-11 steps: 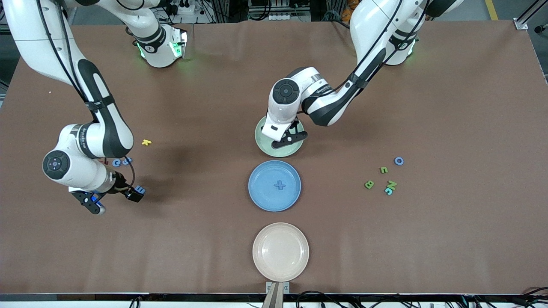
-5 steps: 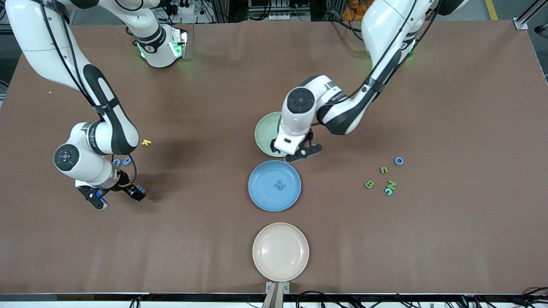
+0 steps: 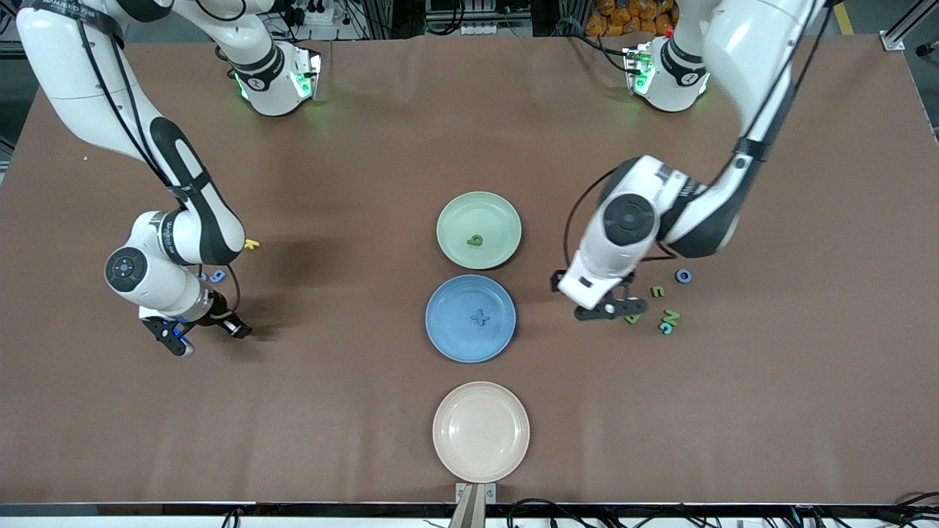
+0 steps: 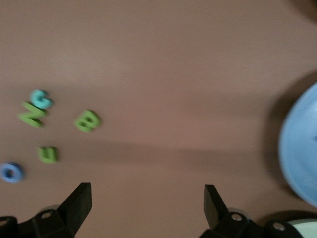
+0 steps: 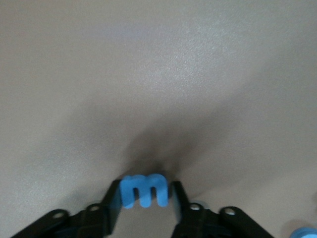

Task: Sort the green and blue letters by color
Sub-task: 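Grasp the blue m with the right gripper while the left gripper withdraws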

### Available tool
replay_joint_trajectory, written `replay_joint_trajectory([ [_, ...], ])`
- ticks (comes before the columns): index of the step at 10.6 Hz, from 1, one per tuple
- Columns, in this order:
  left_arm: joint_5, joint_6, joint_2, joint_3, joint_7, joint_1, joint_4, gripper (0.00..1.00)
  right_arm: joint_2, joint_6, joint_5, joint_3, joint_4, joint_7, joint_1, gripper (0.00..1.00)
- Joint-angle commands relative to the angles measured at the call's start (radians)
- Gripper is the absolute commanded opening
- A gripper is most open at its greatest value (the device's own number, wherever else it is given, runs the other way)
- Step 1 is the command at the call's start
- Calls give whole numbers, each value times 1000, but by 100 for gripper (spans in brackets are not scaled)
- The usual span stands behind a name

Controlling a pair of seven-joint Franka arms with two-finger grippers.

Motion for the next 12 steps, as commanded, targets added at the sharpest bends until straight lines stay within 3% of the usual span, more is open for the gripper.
replay_joint_trajectory([
  [1,10,-27,-62,-22,363,172,-63,100,-1,9,-6,15,-8,-6,-10,0],
  [4,7,-3,-49,-35,564,281,-87,100,-10,-9,-18,18,35,-12,22,0],
  [7,9,115,-20,-35,710,381,-149,100,-12,-20,-14,47,113,-14,84,0],
  [8,16,129,-1,-35,714,388,-150,91,-9,-20,-14,63,136,-14,96,0],
  [12,18,176,49,-32,714,408,-158,82,-6,-20,-1,77,173,6,235,0],
])
